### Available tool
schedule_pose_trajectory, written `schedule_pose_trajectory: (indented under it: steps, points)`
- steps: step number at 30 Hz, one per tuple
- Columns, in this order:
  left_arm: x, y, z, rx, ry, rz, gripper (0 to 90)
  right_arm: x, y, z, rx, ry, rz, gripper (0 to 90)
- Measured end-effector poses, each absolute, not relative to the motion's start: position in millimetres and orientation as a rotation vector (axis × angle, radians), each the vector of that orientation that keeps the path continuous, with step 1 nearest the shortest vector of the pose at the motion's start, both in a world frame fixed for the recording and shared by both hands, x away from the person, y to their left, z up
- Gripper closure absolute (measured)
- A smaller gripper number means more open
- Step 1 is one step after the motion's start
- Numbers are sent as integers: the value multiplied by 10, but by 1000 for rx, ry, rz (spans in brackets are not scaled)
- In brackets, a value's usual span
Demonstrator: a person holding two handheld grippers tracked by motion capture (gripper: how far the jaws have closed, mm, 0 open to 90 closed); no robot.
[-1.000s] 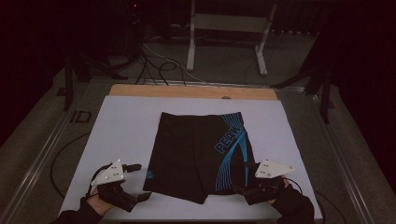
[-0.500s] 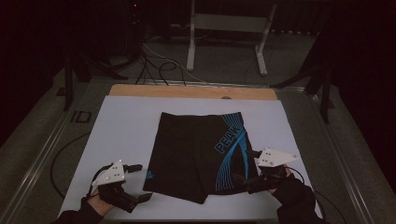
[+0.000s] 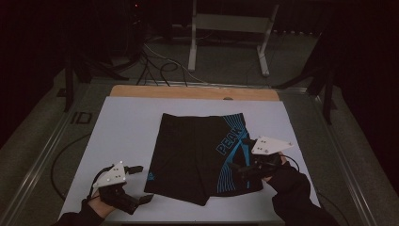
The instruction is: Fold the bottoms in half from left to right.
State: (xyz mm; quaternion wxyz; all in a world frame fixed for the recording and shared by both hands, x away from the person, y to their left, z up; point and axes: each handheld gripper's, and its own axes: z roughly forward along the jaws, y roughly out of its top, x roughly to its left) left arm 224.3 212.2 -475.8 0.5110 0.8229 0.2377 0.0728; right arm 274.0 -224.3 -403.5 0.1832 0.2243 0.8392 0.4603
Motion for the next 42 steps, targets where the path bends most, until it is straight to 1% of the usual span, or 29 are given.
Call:
schedule_pose_trajectory:
  steps: [9, 14, 18, 22, 40, 42]
  points:
    - [2237, 2115, -4745, 1989, 584, 189, 0, 2912, -2102, -3909, 605, 2342, 1325, 92]
    - [2239, 2112, -4735, 1991, 621, 205, 0, 3031, -1983, -3882, 585, 2345, 1322, 92]
    - [2236, 2100, -4732, 2003, 645, 223, 0, 3064, -1937, -3883, 581, 2348, 1324, 92]
    - [2237, 2069, -4738, 2037, 694, 255, 0, 3167, -1792, -3892, 568, 2351, 1323, 92]
    - [2250, 2018, -4803, 2080, 766, 242, 0, 3525, -1346, -3965, 533, 2394, 1310, 92]
    - [2251, 2015, -4807, 2083, 766, 239, 0, 3525, -1346, -3965, 533, 2394, 1310, 92]
